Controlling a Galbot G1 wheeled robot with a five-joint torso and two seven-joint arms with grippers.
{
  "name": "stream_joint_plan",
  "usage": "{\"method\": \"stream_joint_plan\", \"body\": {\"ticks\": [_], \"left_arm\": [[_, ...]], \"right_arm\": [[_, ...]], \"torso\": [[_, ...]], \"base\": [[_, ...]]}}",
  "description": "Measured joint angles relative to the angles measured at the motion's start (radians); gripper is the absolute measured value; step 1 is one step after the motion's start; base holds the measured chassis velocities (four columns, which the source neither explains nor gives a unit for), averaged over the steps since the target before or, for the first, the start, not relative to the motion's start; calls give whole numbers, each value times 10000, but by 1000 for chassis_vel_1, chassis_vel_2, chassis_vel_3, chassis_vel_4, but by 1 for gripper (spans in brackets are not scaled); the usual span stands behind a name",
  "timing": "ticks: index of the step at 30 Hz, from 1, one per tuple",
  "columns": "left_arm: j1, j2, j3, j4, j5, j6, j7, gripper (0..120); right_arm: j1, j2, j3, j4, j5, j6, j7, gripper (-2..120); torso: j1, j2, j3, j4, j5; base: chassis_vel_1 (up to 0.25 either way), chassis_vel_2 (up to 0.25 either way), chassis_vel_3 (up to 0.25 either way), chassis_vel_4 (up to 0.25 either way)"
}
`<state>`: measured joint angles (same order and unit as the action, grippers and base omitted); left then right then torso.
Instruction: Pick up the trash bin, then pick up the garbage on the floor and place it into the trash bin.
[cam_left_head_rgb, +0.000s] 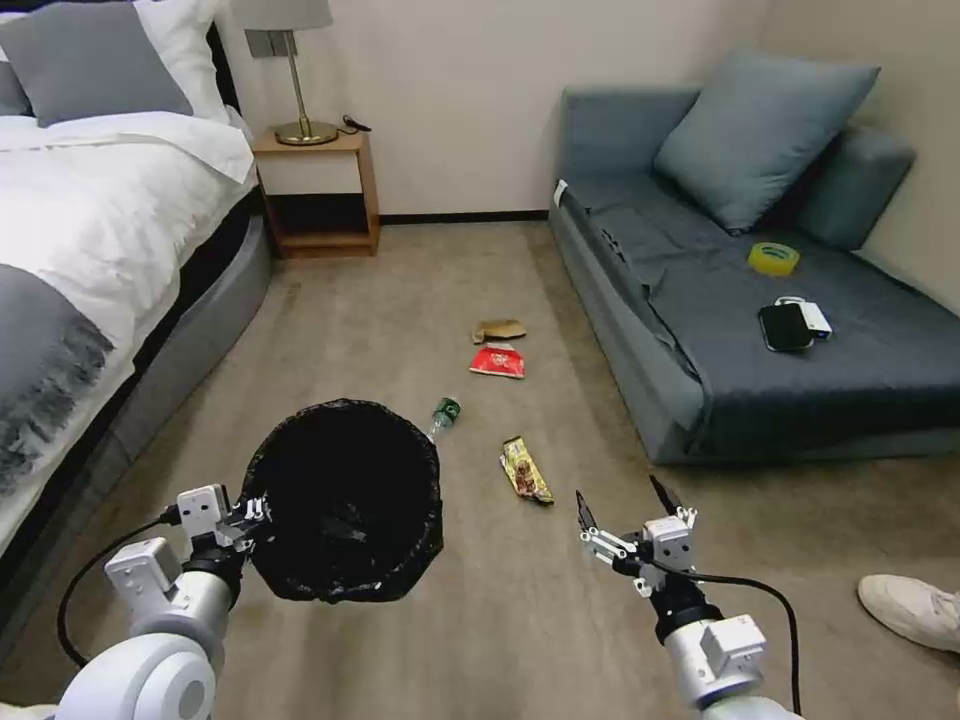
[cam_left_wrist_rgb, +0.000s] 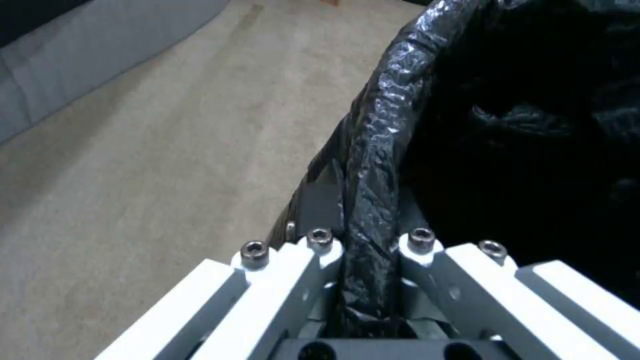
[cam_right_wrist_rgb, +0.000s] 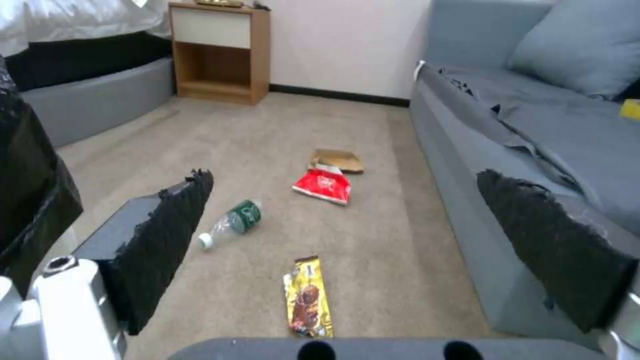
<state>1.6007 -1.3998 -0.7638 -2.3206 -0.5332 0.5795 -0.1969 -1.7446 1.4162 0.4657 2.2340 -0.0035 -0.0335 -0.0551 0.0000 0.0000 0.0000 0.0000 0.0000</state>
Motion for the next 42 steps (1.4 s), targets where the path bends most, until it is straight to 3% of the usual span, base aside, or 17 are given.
{"method": "stream_joint_plan", "body": {"ticks": [42], "left_arm": [[-80,-35,-135,86,-10,-62,-11,4]], "right_arm": [[150,14,-354,-345,142,-126,24,100]], "torso": [[0,0,0,-1,0]], "base": [[-108,106,105,-111]]}}
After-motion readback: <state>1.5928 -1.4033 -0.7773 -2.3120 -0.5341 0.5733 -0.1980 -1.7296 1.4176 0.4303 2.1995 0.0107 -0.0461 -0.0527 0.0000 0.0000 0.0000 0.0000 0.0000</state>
